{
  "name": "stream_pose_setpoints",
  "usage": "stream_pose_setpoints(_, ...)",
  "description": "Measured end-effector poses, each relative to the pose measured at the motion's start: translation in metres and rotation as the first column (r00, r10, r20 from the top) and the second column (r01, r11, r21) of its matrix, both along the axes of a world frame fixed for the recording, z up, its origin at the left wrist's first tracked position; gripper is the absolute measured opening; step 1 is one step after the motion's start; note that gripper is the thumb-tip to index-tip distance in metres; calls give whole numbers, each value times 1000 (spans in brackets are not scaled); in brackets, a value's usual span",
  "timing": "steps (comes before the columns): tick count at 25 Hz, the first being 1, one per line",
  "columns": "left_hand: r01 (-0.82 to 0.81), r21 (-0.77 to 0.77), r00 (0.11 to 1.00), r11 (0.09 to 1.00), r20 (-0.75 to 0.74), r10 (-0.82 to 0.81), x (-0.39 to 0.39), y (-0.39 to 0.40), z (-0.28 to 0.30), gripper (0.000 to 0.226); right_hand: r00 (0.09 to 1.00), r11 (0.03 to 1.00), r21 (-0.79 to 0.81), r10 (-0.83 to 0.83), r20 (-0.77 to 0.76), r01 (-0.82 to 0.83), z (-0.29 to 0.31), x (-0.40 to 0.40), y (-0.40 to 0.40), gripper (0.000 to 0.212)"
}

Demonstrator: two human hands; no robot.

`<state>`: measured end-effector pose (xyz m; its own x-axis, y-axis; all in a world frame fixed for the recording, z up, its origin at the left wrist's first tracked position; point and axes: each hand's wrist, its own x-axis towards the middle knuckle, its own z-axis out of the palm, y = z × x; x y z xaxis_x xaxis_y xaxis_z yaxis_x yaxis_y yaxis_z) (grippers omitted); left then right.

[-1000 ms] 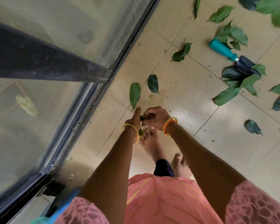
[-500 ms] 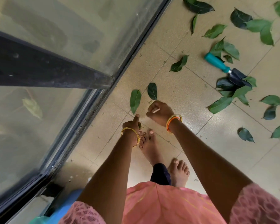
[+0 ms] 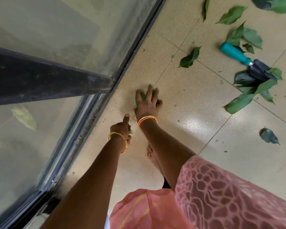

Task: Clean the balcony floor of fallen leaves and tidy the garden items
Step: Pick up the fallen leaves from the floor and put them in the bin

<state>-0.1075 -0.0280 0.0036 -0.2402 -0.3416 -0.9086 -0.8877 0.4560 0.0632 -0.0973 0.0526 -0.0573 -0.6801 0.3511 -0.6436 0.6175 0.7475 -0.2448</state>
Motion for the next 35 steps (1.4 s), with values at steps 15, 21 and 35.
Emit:
stream_pose_setpoints(15,122,165,991,979,38,-130,26,58,58,40,933,914,-250,-349,-83,319,71,102,101,32)
stream_pose_setpoints(21,23,244,993,970,108,-51,49,125,122,42,771,718,-356,-637,11,598,162,109,111,20)
stream_pose_setpoints(35,319,172,934,932,111,-340,67,191,118,38,780,661,-417,-557,285,624,181,116,183,12)
